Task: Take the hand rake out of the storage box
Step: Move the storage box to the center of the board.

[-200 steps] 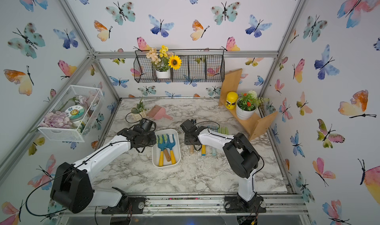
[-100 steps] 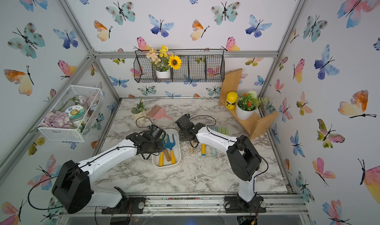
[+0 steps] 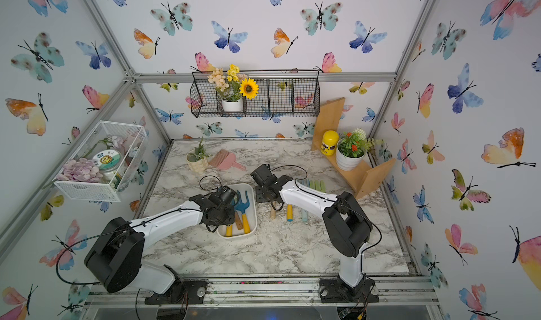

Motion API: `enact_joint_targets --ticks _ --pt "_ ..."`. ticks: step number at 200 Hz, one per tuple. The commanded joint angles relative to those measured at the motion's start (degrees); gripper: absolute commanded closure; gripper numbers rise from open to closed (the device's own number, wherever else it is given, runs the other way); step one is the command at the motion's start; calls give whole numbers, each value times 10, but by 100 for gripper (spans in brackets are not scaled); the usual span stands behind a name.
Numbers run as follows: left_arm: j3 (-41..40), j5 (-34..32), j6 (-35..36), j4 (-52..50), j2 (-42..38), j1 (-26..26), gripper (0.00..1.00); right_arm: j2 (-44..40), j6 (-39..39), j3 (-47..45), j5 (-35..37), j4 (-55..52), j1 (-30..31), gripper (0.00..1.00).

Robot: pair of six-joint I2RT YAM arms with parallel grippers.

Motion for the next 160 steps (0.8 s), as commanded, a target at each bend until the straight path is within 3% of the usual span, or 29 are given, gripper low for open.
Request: enact_joint_targets --ticks 1,74,160 --pt "2 11 -1 9 17 1 61 10 -7 0 -31 1 -1 57" --pt "-9 9 2 18 30 23 73 15 -6 -8 -51 24 -1 57" --pt "-76 14 48 13 -27 132 78 12 -7 -23 -51 27 -1 57"
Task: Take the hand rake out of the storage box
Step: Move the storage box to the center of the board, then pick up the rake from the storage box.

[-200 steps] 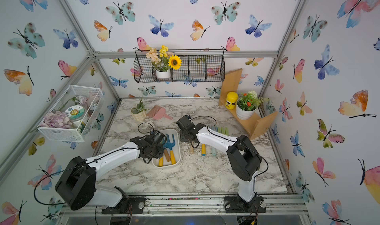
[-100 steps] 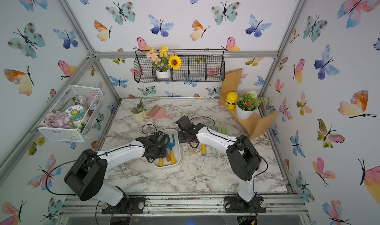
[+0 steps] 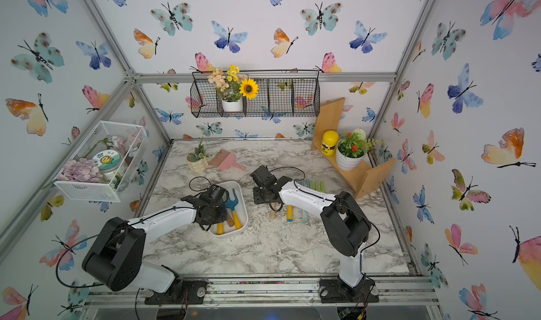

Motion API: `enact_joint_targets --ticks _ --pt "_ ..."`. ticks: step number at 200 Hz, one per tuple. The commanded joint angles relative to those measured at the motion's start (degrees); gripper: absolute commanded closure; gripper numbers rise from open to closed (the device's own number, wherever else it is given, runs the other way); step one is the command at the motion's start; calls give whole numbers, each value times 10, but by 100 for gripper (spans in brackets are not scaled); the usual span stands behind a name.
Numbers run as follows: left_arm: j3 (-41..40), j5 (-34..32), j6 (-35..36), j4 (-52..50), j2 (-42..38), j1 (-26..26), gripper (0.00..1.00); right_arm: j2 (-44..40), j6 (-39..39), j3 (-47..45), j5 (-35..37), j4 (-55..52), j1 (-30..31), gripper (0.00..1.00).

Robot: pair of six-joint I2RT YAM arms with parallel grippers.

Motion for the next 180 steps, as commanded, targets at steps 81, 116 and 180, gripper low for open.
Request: enact_joint_targets --ticks 81,116,180 --pt "-23 6 32 -39 -16 65 76 -10 -1 -25 -6 4 -1 58" --pt "-13 1 31 -47 -30 65 81 -24 -4 -38 5 2 -1 57" --pt "91 -3 46 -119 -82 60 84 -42 -11 -33 27 -7 -4 57"
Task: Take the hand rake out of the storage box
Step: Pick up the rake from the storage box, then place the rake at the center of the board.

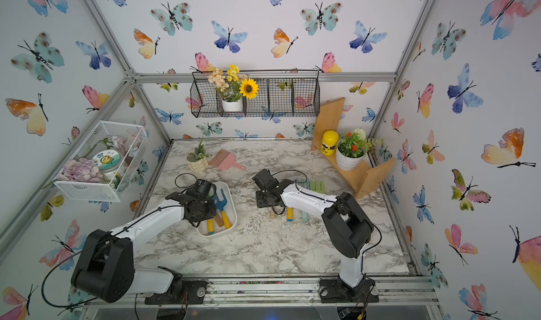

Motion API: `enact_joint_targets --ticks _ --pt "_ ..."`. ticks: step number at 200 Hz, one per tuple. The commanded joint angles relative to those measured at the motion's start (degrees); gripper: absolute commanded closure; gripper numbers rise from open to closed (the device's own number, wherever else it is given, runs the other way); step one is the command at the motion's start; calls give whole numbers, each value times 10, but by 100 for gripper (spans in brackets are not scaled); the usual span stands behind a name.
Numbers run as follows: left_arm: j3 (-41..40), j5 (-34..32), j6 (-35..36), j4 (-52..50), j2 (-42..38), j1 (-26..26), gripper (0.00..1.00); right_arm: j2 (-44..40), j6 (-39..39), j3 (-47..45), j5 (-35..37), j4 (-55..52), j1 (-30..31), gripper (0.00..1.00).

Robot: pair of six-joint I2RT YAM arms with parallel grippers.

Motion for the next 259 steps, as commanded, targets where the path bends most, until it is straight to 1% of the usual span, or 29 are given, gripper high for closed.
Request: enact_joint_targets --ticks 1,25,53,83,107,138,167,207,259 --pt "49 -6 13 -42 -27 -4 84 -24 -10 1 23 -9 -5 57" --pt "92 -17 11 -64 -34 -35 84 -35 -16 3 29 -19 -15 57" --pt "158 -48 -3 -86 -21 -108 83 -62 -27 -11 35 -27 -44 57" --pt "217 -69 -16 -95 35 -186 82 -102 -47 -39 31 -39 -100 57" --pt "245 -71 -20 -90 100 -222 82 -130 -62 -61 32 -55 -138 57" --pt "270 -67 -19 -72 182 -238 82 -169 -70 -94 25 -57 -168 57" --pt "283 -60 -18 -55 235 -239 82 -187 -74 -112 20 -58 -181 56" --pt "285 -60 -22 -36 284 -239 82 -187 -72 -126 7 -51 -184 57" --pt "291 -38 -39 -25 328 -238 82 -180 -70 -135 1 -42 -184 57"
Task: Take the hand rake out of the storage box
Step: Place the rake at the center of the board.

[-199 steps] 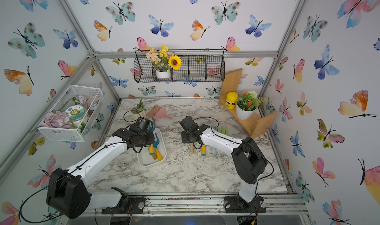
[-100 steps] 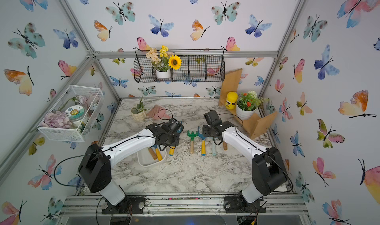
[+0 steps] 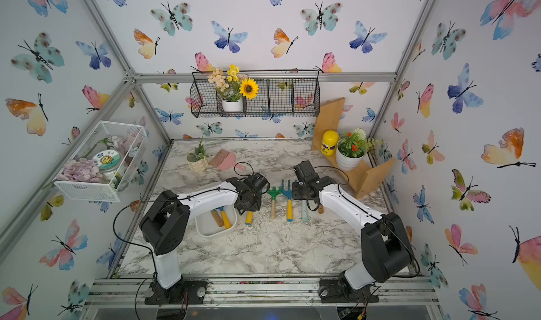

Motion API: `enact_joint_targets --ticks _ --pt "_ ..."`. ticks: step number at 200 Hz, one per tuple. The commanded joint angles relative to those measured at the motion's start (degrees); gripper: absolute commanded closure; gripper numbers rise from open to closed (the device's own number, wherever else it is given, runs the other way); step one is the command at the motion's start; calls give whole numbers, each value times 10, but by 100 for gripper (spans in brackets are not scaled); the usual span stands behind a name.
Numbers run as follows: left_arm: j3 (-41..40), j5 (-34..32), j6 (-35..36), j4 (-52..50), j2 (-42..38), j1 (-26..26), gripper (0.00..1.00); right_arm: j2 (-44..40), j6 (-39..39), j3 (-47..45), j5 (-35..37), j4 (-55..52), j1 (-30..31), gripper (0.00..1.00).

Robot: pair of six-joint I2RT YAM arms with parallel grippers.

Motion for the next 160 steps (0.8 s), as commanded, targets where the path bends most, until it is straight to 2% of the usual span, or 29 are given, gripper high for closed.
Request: enact_joint_targets --ticks 1,160 --pt "9 7 -14 6 18 -1 82 0 -3 -8 -11 -1 -2 57" --pt "43 29 -33 11 78 12 80 4 3 -25 -27 16 -2 57"
